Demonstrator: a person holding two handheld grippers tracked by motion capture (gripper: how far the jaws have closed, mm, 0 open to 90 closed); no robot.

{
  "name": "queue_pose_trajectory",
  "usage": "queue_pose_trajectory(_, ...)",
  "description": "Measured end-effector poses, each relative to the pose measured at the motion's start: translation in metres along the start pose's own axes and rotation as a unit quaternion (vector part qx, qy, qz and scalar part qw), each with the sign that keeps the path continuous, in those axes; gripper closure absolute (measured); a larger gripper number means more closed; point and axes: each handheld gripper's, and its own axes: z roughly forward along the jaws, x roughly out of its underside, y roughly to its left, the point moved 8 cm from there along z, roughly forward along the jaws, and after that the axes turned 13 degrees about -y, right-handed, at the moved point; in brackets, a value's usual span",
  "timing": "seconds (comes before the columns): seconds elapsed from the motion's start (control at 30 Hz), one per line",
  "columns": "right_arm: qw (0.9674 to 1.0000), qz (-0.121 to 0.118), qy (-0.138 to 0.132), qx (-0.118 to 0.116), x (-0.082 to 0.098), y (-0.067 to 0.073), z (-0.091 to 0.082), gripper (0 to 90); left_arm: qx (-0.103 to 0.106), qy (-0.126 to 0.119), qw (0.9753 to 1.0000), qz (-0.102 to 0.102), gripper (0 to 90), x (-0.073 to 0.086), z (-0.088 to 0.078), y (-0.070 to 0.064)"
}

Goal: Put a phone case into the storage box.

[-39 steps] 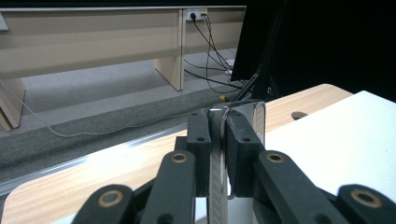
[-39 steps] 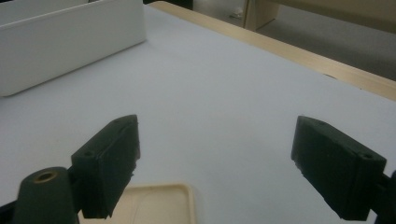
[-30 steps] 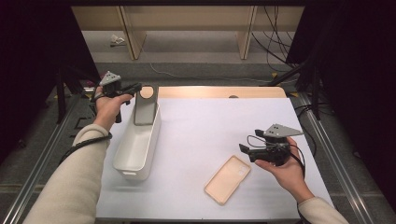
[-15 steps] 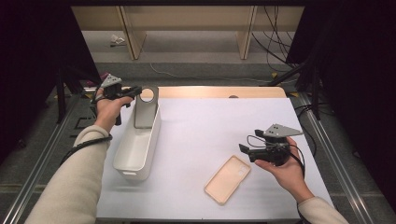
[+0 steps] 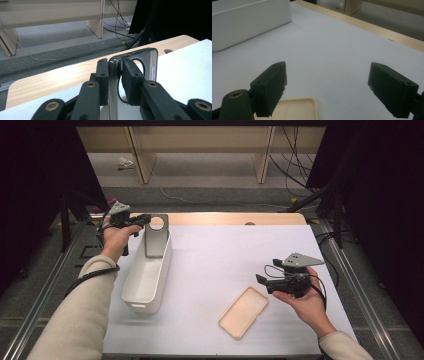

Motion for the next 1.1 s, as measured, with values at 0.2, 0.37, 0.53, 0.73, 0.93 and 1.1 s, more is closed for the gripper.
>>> queue_pose_trajectory(0.2,1.0000,0.000,0.000,0.001,0.0001,-0.0004,-0.0001,16.2,-0.007,0.008,0.9999,0.004,72.1,0.0015,0.0014,0.0002)
queue_pose_trajectory(0.37,1.0000,0.000,0.000,0.000,0.0002,0.0003,0.0001,16.2,-0.009,0.012,0.9999,0.007,68.5,0.0018,0.0021,-0.0001)
queue_pose_trajectory(0.53,1.0000,0.000,0.001,0.000,0.0002,0.0000,0.0000,16.2,-0.012,0.020,0.9997,0.006,63.3,0.0026,0.0027,-0.0010)
queue_pose_trajectory(0.73,1.0000,-0.001,0.001,0.000,0.0003,0.0001,0.0001,16.2,-0.016,0.033,0.9993,0.003,48.3,0.0036,0.0026,-0.0021)
queue_pose_trajectory(0.93,1.0000,0.000,0.001,0.000,0.0002,0.0004,0.0003,16.2,-0.033,0.044,0.9985,-0.001,28.3,0.0029,0.0001,-0.0028)
queue_pose_trajectory(1.1,1.0000,0.000,0.002,0.001,0.0007,0.0004,0.0012,16.2,-0.037,0.038,0.9984,-0.018,15.0,-0.0023,-0.0053,-0.0041)
